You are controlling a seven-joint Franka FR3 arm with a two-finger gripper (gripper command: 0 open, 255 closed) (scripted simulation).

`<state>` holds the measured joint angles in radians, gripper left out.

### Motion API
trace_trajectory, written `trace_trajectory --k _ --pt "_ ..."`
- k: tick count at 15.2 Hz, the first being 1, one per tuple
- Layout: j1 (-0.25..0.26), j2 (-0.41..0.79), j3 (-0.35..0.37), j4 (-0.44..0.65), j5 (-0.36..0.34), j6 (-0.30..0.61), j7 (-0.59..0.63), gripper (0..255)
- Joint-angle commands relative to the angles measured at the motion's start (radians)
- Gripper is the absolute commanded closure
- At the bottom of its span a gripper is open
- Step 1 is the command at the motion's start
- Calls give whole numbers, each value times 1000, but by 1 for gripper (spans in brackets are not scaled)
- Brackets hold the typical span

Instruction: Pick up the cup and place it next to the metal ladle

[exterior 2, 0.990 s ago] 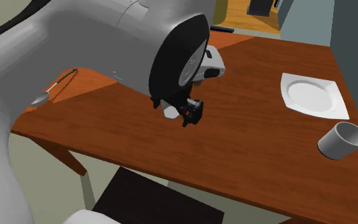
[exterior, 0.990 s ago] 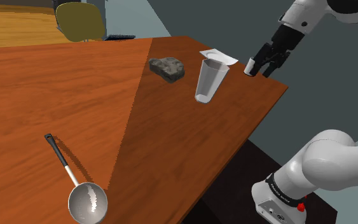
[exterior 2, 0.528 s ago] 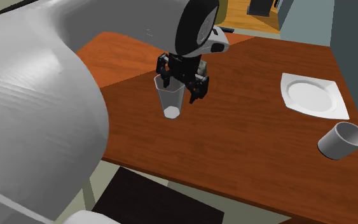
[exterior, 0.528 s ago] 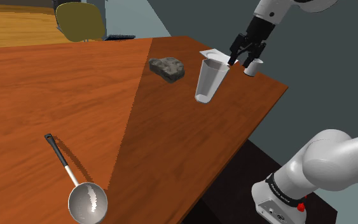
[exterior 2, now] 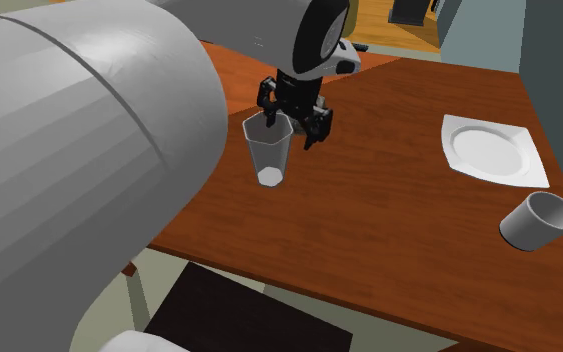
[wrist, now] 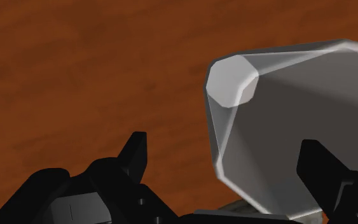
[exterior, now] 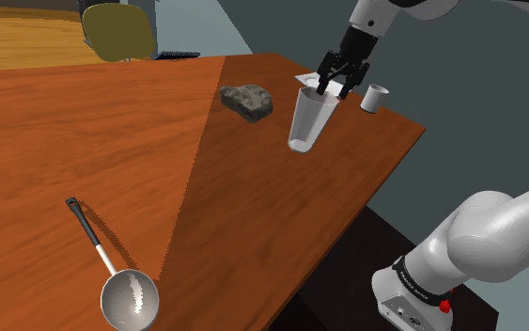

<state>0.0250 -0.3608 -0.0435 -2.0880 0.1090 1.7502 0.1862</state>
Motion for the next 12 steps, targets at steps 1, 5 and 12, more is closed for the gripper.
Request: trace_trajectory --k 1,5,12 --pt "1 4 1 -23 1 27 -1 0" --pt "2 5 4 -57 3 62 -2 0" --pt "2 5 4 -56 3 62 -2 255"
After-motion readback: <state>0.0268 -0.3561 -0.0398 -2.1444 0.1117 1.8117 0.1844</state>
